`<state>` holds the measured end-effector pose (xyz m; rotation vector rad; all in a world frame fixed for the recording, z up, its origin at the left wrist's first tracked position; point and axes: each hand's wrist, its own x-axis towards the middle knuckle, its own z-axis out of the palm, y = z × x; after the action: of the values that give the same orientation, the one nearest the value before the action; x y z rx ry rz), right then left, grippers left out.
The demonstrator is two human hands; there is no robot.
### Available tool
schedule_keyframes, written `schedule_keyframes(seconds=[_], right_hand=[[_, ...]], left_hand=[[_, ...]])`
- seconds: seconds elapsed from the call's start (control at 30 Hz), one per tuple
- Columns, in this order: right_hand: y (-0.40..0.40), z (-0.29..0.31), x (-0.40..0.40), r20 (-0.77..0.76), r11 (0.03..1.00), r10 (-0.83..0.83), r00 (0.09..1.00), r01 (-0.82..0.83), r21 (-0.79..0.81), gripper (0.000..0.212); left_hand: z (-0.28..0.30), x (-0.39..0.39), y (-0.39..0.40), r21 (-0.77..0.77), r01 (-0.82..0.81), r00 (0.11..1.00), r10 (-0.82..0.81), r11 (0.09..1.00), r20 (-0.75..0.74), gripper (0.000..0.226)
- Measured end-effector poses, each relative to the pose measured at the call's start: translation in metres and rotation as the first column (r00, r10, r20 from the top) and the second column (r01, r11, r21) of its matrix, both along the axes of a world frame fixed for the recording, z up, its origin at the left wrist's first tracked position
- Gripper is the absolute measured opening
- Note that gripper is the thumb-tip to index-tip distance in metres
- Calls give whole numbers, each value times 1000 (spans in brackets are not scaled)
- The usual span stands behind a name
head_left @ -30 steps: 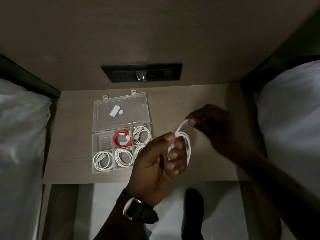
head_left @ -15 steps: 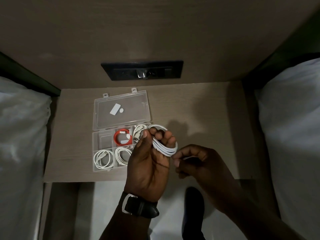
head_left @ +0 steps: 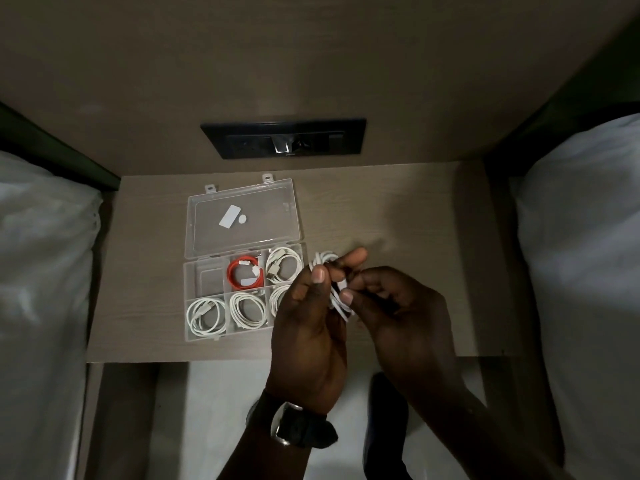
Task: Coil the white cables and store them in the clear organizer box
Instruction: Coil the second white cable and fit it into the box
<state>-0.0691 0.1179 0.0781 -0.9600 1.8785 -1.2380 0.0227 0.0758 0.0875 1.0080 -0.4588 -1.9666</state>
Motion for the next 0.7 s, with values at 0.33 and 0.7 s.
schedule_keyframes(seconds=[0.33, 0.7], right_hand=[[1, -10, -3, -198, 970, 242, 950, -240, 32, 13], [-4, -43, 8, 135, 975, 220, 966, -223, 7, 15]], left_hand=[[-11, 2, 16, 159, -43, 999, 43, 986, 5, 33], [-19, 42, -11, -158, 373, 773, -212, 914, 598, 35]])
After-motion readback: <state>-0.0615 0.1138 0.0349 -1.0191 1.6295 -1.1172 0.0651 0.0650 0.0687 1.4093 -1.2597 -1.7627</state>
